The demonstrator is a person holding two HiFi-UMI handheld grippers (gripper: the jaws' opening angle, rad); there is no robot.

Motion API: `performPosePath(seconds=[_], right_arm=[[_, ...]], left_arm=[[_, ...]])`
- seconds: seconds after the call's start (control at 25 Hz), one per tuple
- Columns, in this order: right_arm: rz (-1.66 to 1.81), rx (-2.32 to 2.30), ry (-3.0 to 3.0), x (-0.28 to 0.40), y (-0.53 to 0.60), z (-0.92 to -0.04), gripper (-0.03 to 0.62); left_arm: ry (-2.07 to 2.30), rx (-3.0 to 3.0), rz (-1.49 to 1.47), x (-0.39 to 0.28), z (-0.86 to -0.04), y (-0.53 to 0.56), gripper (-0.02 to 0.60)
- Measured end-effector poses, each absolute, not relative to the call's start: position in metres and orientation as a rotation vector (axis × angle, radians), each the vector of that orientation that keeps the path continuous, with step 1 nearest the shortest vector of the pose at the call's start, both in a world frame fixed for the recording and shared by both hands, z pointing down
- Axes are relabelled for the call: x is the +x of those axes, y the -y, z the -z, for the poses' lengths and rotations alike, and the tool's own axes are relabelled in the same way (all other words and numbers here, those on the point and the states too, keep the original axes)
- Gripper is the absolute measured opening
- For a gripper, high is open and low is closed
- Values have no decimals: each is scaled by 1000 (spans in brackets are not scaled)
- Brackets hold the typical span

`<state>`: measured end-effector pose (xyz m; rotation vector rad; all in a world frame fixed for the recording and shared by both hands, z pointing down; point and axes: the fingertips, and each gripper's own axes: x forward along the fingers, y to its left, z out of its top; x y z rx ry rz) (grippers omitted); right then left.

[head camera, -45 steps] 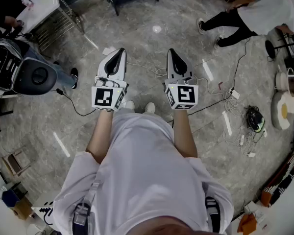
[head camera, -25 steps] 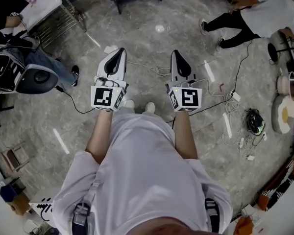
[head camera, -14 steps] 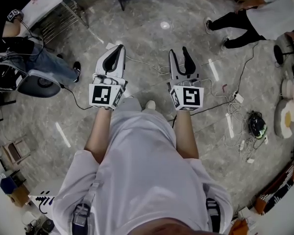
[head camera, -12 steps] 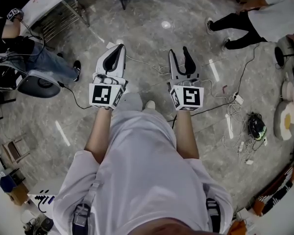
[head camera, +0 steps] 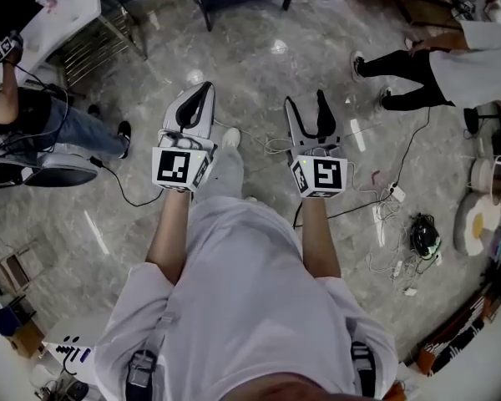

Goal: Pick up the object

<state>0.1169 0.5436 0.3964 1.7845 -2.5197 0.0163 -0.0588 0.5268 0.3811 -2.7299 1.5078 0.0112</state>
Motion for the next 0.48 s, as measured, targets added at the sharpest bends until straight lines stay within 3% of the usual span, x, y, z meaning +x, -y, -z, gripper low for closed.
performPosePath(seconds=[0.48], right_arm=[[-1,1820,2485,91,-291,-367,256]], left_arm=[[-1494,-2746,-45,-95,-363,-263,0]])
